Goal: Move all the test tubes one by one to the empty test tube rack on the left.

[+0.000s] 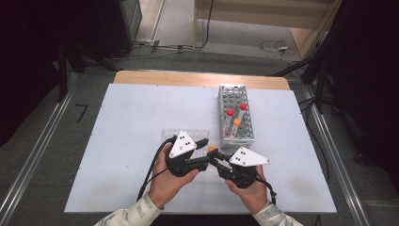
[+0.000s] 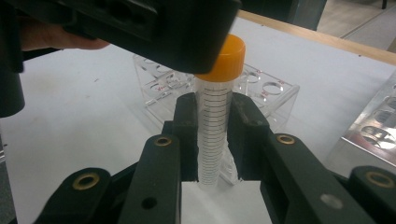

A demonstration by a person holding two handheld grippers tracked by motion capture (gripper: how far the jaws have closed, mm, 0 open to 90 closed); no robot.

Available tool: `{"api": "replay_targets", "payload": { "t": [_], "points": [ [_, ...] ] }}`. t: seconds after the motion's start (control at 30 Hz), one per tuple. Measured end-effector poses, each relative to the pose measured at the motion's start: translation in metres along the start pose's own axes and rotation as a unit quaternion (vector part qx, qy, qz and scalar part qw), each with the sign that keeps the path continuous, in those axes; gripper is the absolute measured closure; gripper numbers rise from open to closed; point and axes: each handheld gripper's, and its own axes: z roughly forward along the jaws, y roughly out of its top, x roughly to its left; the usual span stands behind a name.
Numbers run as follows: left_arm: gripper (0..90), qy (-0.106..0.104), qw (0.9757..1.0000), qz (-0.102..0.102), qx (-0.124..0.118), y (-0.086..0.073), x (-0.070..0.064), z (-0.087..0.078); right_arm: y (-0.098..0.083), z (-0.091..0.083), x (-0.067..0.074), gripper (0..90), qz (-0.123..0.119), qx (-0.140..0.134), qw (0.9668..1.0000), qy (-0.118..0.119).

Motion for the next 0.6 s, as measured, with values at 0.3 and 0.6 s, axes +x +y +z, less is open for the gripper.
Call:
{"api": "replay_targets", "payload": {
  "t": [0.3,0.6],
  "points": [
    [64.9,0.0,1.0,0.008,0.005,-0.0018,-0.0015,0.0016,0.0011,0.0001,0.0017,71.8,-0.002,-0.002,1.0,0.003],
    [70.6,-0.002,0.9999,0.011,0.007,-0.0021,-0.0015,0.0011,0.0013,0.0004,0.0018,71.8,-0.002,-0.002,1.0,0.002]
  ]
}}
